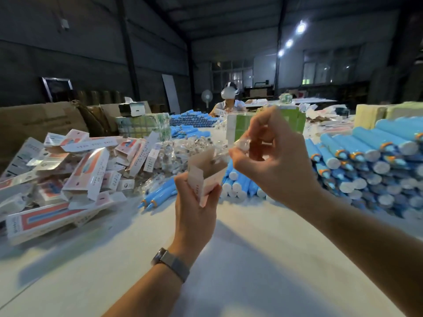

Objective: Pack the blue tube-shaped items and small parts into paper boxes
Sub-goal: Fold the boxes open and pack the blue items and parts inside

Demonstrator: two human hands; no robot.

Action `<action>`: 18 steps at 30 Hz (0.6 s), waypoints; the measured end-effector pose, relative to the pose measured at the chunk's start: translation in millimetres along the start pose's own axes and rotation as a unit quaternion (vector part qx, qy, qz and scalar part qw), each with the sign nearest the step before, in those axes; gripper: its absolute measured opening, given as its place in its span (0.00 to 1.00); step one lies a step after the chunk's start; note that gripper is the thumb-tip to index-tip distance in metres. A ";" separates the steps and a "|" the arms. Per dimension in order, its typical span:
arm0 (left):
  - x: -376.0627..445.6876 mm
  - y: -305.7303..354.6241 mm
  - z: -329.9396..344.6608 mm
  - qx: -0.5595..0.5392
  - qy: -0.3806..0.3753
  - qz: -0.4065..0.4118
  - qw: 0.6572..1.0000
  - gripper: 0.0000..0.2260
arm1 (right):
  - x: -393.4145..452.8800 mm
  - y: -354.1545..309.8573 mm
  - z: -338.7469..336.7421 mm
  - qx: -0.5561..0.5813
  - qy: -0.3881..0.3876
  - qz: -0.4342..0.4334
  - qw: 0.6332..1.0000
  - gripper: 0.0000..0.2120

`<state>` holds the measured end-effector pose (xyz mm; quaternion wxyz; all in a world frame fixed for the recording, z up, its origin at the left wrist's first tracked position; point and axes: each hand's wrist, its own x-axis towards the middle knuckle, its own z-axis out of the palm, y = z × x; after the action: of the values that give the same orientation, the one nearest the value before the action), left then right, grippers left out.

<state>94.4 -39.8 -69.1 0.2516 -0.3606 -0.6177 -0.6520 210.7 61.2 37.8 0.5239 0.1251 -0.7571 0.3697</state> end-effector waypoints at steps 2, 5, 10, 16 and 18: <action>-1.5 1.3 0.9 0.005 -0.012 -0.004 1.000 0.22 | -1.3 7.7 0.9 -0.058 -0.004 -0.009 0.998 0.14; -2.7 1.6 3.0 0.004 -0.024 0.006 1.000 0.22 | -4.2 18.8 2.0 -0.143 -0.033 -0.054 0.988 0.10; -4.2 0.7 3.1 0.016 -0.035 0.009 0.999 0.21 | -10.7 33.2 -0.1 -0.268 -0.122 -0.132 0.946 0.14; -2.6 5.7 1.3 -0.004 -0.052 -0.001 0.999 0.25 | -9.1 37.7 -5.0 -0.201 -0.121 -0.126 0.964 0.09; -1.7 9.7 0.0 -0.044 -0.080 -0.023 0.996 0.20 | -7.6 39.7 -3.8 -0.101 -0.121 -0.027 0.987 0.13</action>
<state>102.9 -41.1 -64.5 0.1705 -0.4077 -0.6147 -0.6534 193.7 90.0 14.7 0.4483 0.1358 -0.8446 0.2592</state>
